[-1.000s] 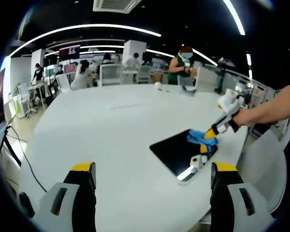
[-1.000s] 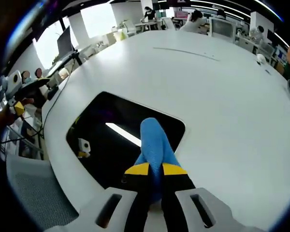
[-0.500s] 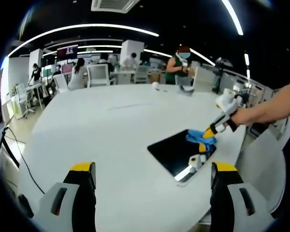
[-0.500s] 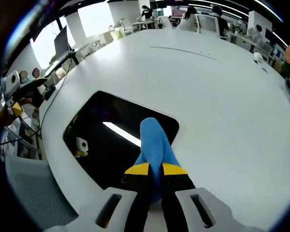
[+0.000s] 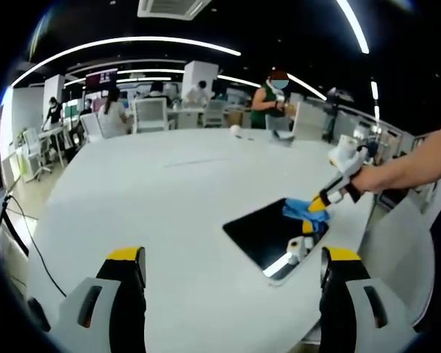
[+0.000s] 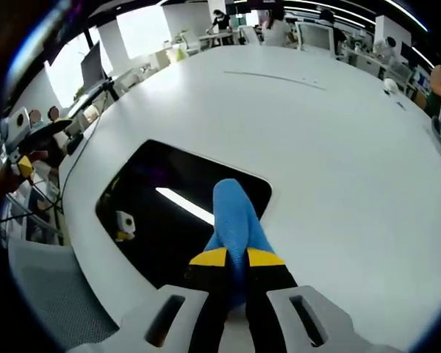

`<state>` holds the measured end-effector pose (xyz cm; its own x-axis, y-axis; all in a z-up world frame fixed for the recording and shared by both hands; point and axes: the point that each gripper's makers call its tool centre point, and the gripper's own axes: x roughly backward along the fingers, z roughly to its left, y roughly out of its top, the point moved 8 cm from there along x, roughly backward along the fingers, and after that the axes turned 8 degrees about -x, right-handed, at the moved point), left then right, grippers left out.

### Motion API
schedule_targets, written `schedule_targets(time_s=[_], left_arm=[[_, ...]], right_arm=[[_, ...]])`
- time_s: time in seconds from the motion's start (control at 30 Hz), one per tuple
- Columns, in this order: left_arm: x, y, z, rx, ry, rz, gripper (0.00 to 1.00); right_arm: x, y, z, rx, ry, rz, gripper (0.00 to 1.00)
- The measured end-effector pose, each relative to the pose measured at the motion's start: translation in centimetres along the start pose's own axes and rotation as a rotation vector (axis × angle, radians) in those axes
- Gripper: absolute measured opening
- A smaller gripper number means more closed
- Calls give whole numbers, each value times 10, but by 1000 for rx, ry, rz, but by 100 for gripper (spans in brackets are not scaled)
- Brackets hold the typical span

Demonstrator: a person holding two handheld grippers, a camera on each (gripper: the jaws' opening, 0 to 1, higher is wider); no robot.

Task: Wipe the mirror surface with the cleaning cloth until all visible marks leave the cleaned area.

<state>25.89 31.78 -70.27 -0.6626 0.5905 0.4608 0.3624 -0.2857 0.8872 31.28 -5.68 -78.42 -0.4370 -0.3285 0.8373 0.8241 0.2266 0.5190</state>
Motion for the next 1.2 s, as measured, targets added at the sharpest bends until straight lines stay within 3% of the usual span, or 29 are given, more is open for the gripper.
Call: schedule_targets(time_s=[1.2], left_arm=[[3,0,-6,-12,-11,3,100]], right_arm=[[15,-29,15,-6,-30,4,3]])
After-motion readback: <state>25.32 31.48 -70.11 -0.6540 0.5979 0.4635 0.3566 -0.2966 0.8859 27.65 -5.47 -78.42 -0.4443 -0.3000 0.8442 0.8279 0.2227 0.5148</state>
